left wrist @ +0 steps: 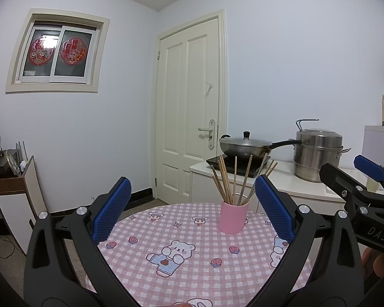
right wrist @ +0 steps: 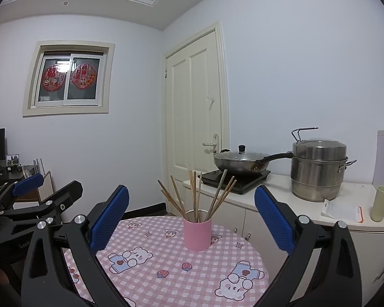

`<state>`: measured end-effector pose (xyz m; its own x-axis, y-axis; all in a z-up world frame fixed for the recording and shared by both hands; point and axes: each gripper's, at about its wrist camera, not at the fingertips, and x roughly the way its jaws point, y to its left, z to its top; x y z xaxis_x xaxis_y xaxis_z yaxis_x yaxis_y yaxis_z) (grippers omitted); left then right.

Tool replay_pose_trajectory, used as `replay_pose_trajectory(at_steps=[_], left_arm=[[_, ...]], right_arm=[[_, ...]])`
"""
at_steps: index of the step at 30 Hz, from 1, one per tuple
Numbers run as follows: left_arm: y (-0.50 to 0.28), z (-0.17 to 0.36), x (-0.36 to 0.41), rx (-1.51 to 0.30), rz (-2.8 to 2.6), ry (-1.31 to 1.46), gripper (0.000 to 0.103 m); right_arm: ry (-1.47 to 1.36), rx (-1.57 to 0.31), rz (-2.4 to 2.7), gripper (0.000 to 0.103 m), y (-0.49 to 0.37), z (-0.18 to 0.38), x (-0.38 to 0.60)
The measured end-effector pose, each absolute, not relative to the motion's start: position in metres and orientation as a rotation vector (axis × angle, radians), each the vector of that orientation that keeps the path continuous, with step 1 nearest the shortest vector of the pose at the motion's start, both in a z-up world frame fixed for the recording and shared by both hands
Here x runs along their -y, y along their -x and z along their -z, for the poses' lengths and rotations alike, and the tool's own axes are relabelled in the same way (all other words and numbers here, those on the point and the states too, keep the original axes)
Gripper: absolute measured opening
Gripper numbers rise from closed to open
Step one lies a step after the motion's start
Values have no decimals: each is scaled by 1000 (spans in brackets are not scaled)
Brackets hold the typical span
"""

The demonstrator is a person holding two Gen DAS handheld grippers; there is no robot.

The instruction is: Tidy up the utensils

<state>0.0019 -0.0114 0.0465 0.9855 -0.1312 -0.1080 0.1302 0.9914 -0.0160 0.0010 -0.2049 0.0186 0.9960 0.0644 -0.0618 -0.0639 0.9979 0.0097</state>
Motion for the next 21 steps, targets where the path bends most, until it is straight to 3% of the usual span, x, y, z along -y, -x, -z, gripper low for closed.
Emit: replay_pose_trajectory(at_steps=[21], left_arm=[[1,-47,10,-114,142,16,96]], right_arm=[[-14,-68,-65,95,-4,-17,207]])
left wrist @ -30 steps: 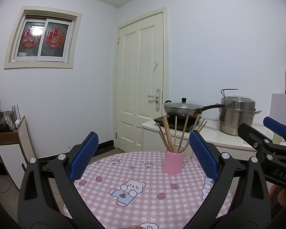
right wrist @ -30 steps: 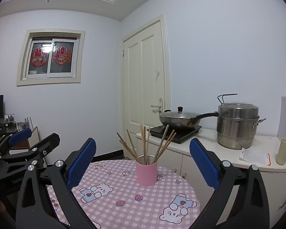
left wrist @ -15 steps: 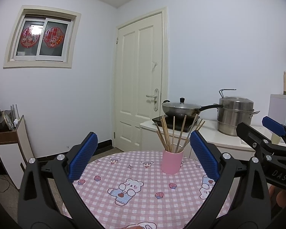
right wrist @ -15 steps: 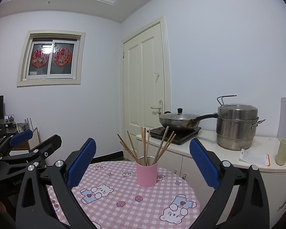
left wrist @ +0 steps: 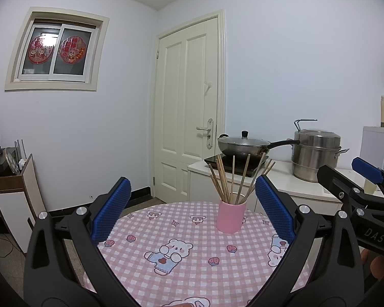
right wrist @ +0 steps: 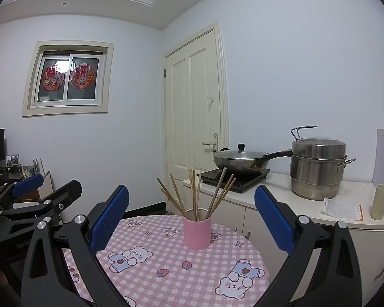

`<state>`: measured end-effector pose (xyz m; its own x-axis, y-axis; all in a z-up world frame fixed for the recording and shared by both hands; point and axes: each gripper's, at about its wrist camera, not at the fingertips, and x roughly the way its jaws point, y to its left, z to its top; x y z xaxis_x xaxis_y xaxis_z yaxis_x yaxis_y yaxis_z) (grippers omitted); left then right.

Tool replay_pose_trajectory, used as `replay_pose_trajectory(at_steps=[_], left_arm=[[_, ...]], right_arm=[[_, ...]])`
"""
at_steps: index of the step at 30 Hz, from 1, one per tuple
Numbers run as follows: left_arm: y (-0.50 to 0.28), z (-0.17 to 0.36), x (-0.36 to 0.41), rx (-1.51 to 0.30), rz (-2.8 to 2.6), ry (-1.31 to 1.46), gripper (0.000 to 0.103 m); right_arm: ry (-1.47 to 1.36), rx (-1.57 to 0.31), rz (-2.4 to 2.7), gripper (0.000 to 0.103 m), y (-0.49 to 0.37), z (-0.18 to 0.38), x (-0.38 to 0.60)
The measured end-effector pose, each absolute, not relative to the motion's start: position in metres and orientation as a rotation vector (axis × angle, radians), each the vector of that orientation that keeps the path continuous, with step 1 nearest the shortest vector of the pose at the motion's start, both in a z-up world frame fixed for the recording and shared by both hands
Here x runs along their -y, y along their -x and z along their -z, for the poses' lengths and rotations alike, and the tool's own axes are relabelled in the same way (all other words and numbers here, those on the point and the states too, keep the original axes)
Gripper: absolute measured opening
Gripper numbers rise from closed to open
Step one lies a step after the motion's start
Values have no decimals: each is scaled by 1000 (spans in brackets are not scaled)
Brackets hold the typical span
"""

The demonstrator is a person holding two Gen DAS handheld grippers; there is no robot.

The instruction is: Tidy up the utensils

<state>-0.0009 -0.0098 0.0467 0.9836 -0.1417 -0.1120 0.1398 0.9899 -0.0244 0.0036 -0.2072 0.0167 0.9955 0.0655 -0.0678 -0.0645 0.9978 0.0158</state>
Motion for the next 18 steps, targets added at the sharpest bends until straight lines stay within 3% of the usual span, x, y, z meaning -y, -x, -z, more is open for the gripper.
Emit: replay_pose_trajectory(at_steps=[18], left_arm=[[1,-46,7,-119,149,18,96]], right_arm=[[-20,-75,-68,95,-4,-15,211]])
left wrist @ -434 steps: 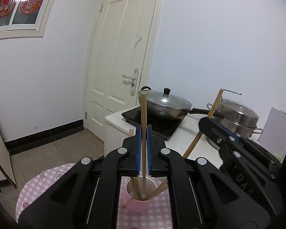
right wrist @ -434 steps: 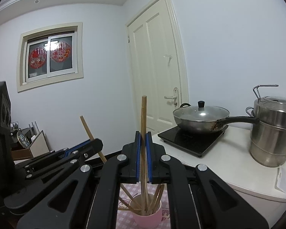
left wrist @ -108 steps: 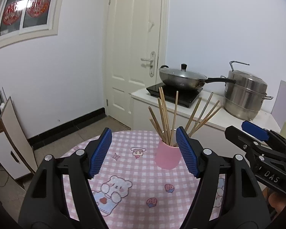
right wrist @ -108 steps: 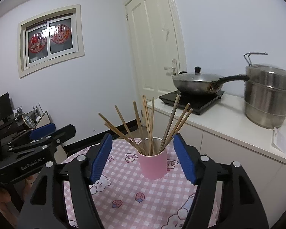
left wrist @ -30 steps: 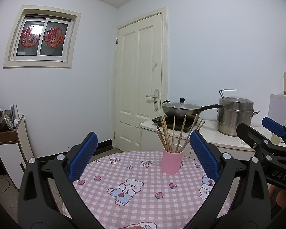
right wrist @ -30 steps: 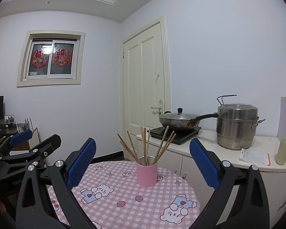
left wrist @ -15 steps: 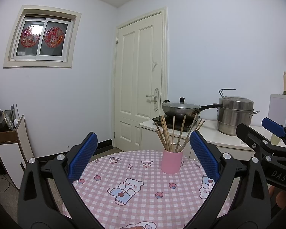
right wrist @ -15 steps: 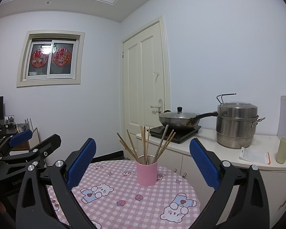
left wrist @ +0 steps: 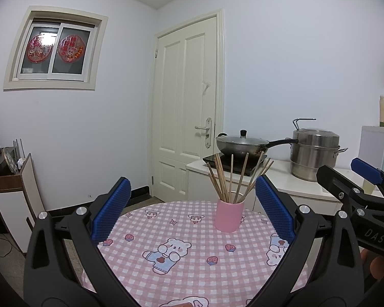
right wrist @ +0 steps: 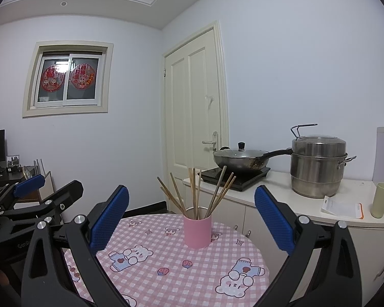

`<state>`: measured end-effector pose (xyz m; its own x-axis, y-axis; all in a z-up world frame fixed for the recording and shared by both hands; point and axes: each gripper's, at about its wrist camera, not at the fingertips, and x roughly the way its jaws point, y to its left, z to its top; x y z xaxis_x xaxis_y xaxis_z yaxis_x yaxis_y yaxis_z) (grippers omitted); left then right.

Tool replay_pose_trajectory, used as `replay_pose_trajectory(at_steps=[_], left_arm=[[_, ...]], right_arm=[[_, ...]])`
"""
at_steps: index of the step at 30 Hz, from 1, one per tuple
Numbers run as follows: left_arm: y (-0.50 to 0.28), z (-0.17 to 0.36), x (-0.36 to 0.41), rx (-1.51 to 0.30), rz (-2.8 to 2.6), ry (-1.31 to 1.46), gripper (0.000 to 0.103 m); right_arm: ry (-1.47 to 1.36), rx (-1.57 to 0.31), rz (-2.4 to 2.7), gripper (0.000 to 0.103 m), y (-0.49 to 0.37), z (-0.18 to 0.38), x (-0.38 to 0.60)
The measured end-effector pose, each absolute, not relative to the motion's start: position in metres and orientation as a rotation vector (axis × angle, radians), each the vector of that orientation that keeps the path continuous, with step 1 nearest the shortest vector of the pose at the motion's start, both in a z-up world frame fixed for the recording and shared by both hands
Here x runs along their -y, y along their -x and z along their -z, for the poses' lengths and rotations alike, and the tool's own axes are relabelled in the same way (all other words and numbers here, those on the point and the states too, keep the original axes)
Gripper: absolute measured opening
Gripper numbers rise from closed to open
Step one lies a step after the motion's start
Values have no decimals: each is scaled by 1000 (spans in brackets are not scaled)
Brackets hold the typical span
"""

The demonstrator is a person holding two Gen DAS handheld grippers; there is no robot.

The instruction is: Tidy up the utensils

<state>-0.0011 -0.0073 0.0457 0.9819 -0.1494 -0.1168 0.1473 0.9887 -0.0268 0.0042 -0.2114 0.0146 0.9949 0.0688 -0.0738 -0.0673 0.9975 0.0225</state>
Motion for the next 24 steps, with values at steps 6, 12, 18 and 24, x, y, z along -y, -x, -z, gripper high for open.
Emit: replay_pose_trajectory(at_steps=[6,12,18,24], left_arm=[[1,-45,8,-115,147,12,96],[2,-45,8,-108,132,9,96],[3,-45,8,-106,129,7,96],[4,-45,8,-101,124,-1,96]], right_arm=[[-24,-74,-71,95,-4,-15,213],[-22,-76,-75,95,-5,-15,214],[-23,-75,-75,95,-6,-16,214],[-24,-74,-76,95,-6,-15,215]])
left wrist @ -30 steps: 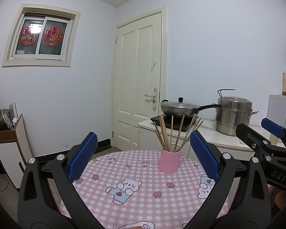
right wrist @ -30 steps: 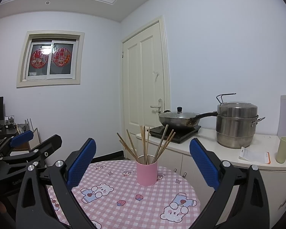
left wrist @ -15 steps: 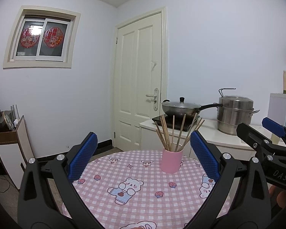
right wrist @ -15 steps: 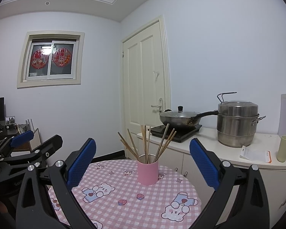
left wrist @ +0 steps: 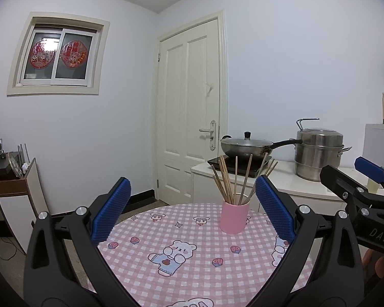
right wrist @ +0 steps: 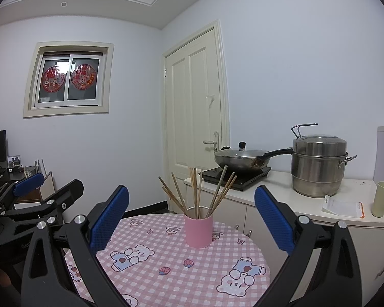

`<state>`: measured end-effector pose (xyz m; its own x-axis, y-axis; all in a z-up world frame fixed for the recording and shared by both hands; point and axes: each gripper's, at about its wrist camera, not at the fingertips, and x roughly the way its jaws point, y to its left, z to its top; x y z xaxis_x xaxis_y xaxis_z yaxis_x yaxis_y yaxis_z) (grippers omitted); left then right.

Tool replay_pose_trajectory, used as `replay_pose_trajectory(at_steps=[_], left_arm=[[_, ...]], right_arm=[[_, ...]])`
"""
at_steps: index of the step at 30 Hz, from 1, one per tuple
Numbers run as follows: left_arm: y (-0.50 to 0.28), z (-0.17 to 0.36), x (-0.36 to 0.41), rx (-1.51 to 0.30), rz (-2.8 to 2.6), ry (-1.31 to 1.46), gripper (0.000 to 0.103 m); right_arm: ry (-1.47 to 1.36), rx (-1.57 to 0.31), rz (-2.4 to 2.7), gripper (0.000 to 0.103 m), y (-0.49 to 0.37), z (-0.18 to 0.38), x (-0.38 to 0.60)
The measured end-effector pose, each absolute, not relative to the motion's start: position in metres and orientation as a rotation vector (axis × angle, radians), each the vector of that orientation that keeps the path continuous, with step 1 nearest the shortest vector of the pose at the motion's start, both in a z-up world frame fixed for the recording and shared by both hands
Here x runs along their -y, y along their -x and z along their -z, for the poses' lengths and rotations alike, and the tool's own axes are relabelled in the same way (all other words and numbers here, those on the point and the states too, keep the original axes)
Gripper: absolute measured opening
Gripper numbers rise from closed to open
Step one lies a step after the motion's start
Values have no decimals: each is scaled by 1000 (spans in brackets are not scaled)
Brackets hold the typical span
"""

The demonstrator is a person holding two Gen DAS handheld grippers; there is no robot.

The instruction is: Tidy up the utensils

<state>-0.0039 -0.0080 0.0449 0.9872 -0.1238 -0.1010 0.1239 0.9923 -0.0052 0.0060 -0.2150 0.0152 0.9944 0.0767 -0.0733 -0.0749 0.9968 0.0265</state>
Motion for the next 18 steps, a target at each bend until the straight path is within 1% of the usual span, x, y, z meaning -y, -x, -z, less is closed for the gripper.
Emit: replay_pose_trajectory(at_steps=[18], left_arm=[[3,-45,10,-100,118,-11,96]], right_arm=[[-25,-78,-87,95,-10,-14,216]])
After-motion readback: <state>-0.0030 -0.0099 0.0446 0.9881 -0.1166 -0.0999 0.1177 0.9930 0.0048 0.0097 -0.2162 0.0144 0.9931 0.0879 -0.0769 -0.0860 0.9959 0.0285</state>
